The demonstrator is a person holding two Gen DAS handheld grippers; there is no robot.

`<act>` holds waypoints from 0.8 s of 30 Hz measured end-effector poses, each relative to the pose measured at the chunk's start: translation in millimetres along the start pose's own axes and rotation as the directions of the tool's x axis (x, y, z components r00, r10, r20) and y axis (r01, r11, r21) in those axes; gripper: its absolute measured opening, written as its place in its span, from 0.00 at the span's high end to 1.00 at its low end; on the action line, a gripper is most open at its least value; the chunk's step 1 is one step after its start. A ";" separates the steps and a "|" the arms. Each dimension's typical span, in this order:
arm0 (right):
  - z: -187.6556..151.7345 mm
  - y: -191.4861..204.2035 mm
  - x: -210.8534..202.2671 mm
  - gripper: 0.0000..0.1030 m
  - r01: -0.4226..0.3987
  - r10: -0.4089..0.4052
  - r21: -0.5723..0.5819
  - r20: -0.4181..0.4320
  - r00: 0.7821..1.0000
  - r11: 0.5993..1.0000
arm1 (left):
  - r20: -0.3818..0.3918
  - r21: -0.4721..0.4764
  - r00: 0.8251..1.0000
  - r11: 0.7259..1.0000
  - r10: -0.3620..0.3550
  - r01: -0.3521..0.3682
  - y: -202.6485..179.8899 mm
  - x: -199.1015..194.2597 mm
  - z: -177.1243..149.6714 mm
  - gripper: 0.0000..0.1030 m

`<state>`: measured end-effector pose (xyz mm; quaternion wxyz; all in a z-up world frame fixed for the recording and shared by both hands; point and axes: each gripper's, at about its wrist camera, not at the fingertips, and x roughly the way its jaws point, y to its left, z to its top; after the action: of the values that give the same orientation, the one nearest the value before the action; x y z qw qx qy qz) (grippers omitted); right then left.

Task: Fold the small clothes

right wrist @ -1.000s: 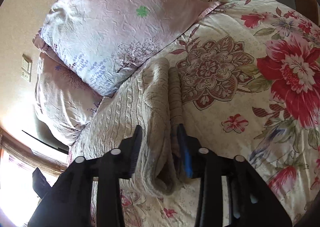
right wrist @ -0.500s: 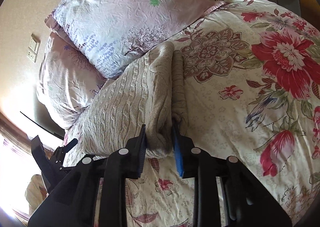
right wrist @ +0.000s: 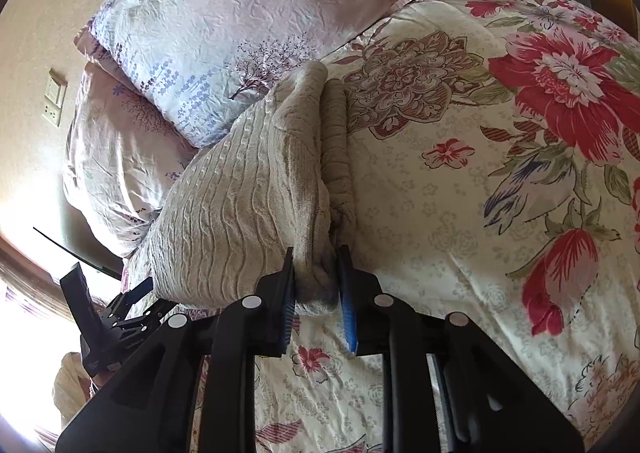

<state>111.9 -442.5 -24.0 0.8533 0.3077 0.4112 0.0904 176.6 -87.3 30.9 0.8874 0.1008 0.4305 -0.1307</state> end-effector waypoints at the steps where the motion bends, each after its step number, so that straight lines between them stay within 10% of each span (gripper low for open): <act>1: 0.7 -1.4 -1.0 0.72 -0.006 0.006 0.010 -0.004 1.000 1.000 | 0.001 0.003 1.000 1.000 -0.006 0.006 0.2 -1.4 -1.0 0.02; 7: 21.9 -12.5 -22.9 0.14 -0.049 0.047 0.074 0.029 0.998 0.996 | 0.051 -0.048 0.986 0.985 -0.161 0.164 25.2 -33.3 -4.3 0.02; 13: 64.5 -11.9 5.2 0.14 -0.083 0.094 0.150 -0.068 0.993 0.985 | 0.189 -0.313 0.923 0.870 -0.336 0.381 69.1 -19.1 30.1 0.02; 24: 97.4 3.0 73.8 0.30 -0.016 0.042 0.124 -0.212 0.976 0.992 | 0.015 -0.393 0.880 0.807 -0.474 0.441 37.5 61.4 86.3 0.04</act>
<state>233.6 -454.1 -23.9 0.7822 0.3534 0.5011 0.1103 288.7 -86.0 37.4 0.8128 -0.1769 0.4960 -0.2491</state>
